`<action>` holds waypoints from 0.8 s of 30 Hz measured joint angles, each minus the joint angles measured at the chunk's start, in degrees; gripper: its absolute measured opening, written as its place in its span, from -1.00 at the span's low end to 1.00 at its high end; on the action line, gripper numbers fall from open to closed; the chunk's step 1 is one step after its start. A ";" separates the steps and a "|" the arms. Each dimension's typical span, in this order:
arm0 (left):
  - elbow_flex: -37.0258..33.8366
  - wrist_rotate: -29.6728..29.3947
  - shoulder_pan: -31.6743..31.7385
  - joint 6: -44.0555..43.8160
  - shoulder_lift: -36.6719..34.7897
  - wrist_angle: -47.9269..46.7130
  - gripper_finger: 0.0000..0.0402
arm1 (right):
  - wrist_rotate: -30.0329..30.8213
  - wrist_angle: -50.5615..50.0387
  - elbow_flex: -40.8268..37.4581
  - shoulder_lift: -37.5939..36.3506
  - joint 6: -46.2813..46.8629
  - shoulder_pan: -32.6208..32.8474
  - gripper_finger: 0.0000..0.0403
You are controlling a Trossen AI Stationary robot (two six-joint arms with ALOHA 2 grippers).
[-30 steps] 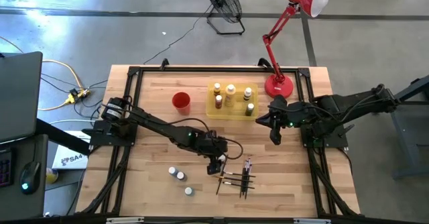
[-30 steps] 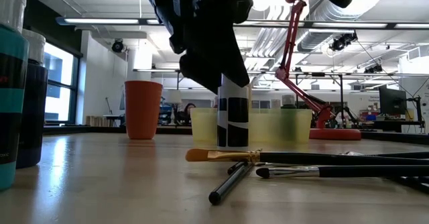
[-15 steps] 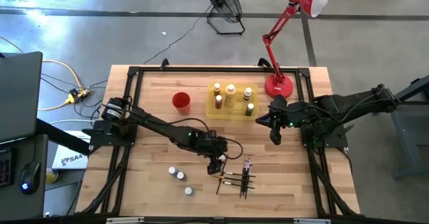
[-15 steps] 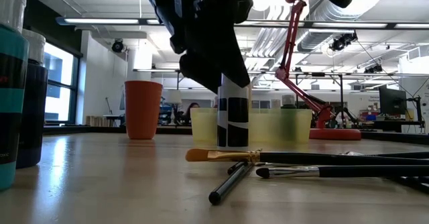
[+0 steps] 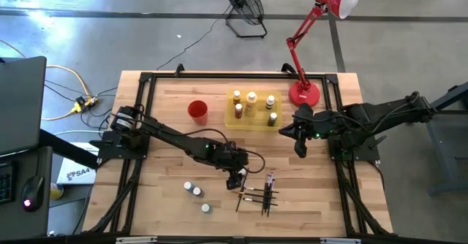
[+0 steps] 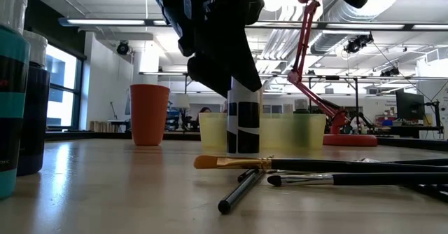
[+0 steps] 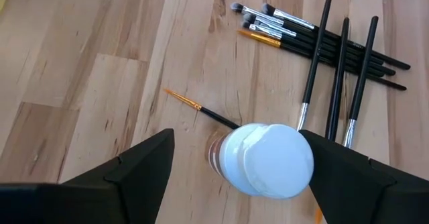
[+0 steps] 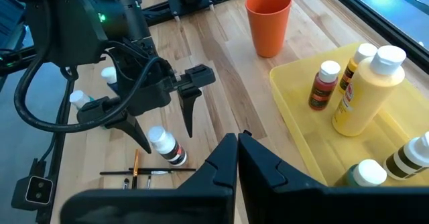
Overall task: Pick & Place Paint Supplies
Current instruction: Put the white paint bottle into the yellow bin
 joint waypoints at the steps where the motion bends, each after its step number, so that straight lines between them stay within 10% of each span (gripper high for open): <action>1: 0.00 0.01 0.00 0.00 0.00 0.01 0.53 | 0.00 0.00 0.00 0.00 0.00 -0.01 -0.98; 24: 0.00 -0.69 0.00 0.03 0.00 -0.01 0.53 | 0.02 0.00 0.00 0.00 0.00 0.01 -0.98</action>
